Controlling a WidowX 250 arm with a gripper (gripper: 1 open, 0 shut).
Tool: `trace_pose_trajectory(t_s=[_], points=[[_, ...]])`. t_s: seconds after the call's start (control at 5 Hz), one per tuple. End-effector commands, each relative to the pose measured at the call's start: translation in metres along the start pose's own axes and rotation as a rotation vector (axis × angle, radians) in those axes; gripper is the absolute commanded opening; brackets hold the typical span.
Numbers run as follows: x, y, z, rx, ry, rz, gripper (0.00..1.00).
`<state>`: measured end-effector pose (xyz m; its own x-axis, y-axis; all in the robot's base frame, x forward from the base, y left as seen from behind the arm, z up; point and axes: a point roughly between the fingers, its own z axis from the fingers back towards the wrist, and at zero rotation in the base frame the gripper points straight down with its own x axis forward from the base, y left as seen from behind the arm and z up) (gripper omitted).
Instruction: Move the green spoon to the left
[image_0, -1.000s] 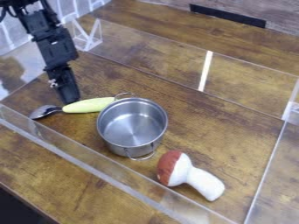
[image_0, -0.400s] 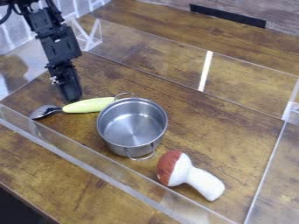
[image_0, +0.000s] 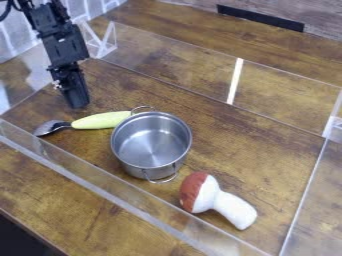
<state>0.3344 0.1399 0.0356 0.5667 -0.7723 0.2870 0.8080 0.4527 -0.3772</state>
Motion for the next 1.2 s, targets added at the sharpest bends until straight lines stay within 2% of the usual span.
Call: trace_pose_trajectory(t_s=[0.0, 0.2, 0.4, 1.0], points=[[-0.005, -0.002, 0.022, 0.059, 0.000, -0.024, 0.00], [-0.014, 0.004, 0.028, 0.048, 0.000, -0.029, 1.00], [-0.020, 0.009, 0.036, 0.039, 0.001, -0.040, 0.00], [-0.025, 0.017, 0.040, 0.047, -0.034, 0.027, 0.00]])
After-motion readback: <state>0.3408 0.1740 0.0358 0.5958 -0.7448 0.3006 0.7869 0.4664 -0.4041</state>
